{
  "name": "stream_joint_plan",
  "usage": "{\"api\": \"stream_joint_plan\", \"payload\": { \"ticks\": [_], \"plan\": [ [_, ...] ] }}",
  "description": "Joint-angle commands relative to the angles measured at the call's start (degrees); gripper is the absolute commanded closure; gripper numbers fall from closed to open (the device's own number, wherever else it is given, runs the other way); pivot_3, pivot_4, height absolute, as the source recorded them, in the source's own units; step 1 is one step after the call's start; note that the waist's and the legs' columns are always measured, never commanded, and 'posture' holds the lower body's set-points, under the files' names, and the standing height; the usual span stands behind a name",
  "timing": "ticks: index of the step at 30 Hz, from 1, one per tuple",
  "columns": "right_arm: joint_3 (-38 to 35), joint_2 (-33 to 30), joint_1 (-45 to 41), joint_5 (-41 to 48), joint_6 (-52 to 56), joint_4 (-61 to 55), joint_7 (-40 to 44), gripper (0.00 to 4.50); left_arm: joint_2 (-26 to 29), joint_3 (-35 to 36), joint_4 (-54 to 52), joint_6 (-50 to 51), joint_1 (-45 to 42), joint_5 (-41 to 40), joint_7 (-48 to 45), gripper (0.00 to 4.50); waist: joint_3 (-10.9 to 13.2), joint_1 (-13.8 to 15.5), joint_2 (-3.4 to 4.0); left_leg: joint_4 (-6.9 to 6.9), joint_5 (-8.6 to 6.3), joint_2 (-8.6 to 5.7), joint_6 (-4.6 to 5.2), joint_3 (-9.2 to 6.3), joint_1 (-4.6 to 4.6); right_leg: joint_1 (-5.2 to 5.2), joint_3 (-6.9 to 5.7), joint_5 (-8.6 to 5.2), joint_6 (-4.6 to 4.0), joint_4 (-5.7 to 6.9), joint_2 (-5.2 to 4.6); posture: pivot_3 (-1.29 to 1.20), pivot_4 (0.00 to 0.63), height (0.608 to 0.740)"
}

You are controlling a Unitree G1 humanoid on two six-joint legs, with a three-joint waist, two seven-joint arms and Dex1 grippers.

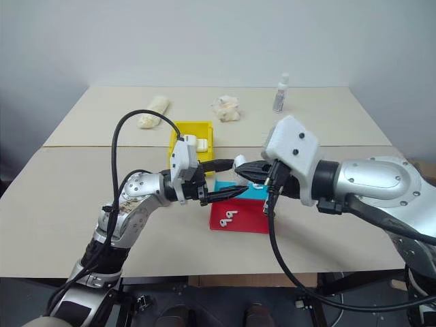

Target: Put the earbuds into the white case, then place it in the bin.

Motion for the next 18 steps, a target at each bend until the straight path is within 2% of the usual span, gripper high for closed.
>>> {"api": "stream_joint_plan", "payload": {
  "ticks": [1, 4, 8, 10, 14, 18],
  "plan": [
    [-7.76, 1.81, -1.23, 4.39, -2.51, 1.50, -1.03, 4.46, -0.48, 1.69, -1.46, -2.13, 0.34, -0.36, 1.17, 1.76, 0.00, 0.07, 0.00, 0.01, 0.00, 0.00, 0.00, 0.00, 0.00, 0.00, 0.00, 0.00, 0.00, 0.01, 0.00, 0.00, 0.150, 0.740],
    [-12.66, 2.57, -0.19, 6.64, -2.44, 3.31, -3.41, 4.46, -0.90, 2.07, -0.33, -1.52, -0.77, 4.93, 8.55, 1.76, 0.00, 0.41, 0.00, 0.00, 0.00, -0.01, 0.00, 0.00, 0.00, 0.01, 0.00, 0.00, 0.00, 0.01, 0.00, 0.00, 0.150, 0.740],
    [-17.05, 3.88, 5.01, 7.53, -2.00, 4.75, -6.74, 4.46, -9.47, 6.29, 11.31, 1.06, -11.76, 14.58, 33.33, 1.76, 0.01, 1.51, -0.09, 0.09, 0.00, -0.04, 0.00, -0.04, -0.01, 0.11, -0.07, 0.04, 0.06, 0.00, -0.03, 0.00, 0.150, 0.740],
    [-17.99, 4.82, 9.82, 6.48, -2.50, 5.45, -6.67, 4.46, -11.28, 8.02, 17.53, 0.91, -16.24, 18.67, 42.04, 1.76, -0.02, 1.97, -0.20, 0.11, 0.00, -0.08, 0.01, -0.16, -0.02, 0.34, -0.26, 0.11, 0.13, -0.24, -0.08, 0.00, 0.150, 0.740],
    [-15.91, 5.68, 15.13, 3.67, -2.41, 7.67, -7.72, 4.46, -12.36, 8.05, 27.72, 3.26, -21.49, 23.99, 50.91, 1.76, -0.02, 1.47, -0.19, 0.07, -0.08, -0.11, 0.14, -0.12, 0.02, 0.44, -0.24, 0.13, 0.16, -0.22, -0.10, 0.00, 0.150, 0.740],
    [-13.92, 5.90, 17.12, 1.12, -3.68, 7.46, -7.59, 4.46, -12.26, 7.28, 36.87, 2.90, -23.39, 27.27, 54.22, 1.76, -0.02, 1.16, -0.20, 0.07, -0.05, -0.11, 0.10, -0.13, 0.04, 0.40, -0.28, 0.13, 0.16, -0.25, -0.09, 0.00, 0.150, 0.740]
  ]
}}
